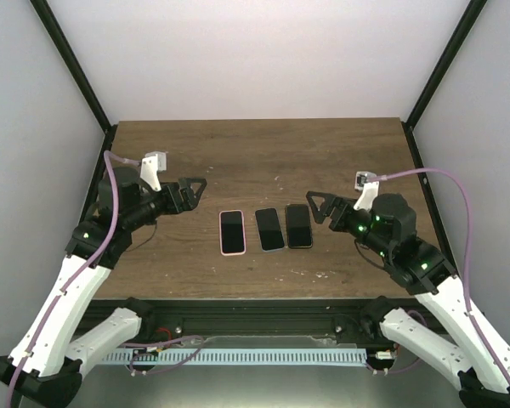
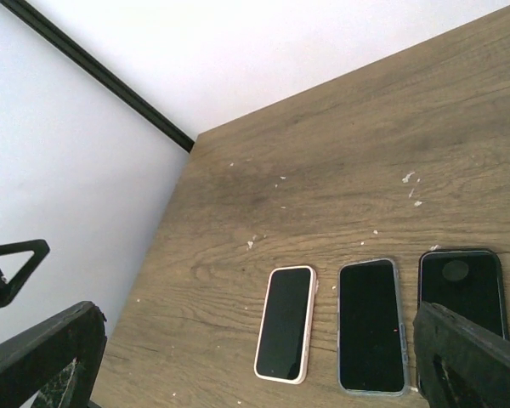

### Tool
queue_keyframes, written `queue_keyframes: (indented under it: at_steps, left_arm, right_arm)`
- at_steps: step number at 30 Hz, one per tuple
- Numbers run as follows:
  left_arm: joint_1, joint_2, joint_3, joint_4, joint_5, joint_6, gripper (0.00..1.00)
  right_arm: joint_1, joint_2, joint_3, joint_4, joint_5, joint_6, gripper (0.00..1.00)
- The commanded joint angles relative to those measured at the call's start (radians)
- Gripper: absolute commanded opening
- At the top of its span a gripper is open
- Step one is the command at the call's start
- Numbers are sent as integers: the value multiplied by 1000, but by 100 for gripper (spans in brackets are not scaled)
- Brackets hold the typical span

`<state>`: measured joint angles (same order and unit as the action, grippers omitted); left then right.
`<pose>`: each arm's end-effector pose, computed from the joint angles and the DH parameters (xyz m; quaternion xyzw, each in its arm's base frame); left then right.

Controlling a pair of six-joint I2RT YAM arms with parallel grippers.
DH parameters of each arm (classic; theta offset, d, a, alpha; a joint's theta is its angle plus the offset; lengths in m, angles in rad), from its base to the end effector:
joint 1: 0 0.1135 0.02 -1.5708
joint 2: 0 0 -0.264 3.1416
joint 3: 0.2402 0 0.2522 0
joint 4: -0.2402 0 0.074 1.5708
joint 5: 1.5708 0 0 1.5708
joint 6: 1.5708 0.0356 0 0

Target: Put the phone into the phone case

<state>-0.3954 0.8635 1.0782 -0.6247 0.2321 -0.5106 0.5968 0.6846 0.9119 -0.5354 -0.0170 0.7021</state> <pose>0.1580 -0.0748 0.3817 0.0156 0.8329 -0.3254 0.4474 0.1196 0.0820 0.3609 0.0375 0.8063 0.3624 0.4659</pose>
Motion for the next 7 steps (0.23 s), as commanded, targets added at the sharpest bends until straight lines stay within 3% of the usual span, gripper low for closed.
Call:
queue_keyframes:
  at_steps: [1,7]
  left_arm:
    - [0,-12,-8,13,-4,14,100]
    - [-1,-16,-39,20,12,11,100]
  right_arm:
    - [-5,-19,48,-43,28,24,100]
    - [-5,-20,16,-40,30,29,100]
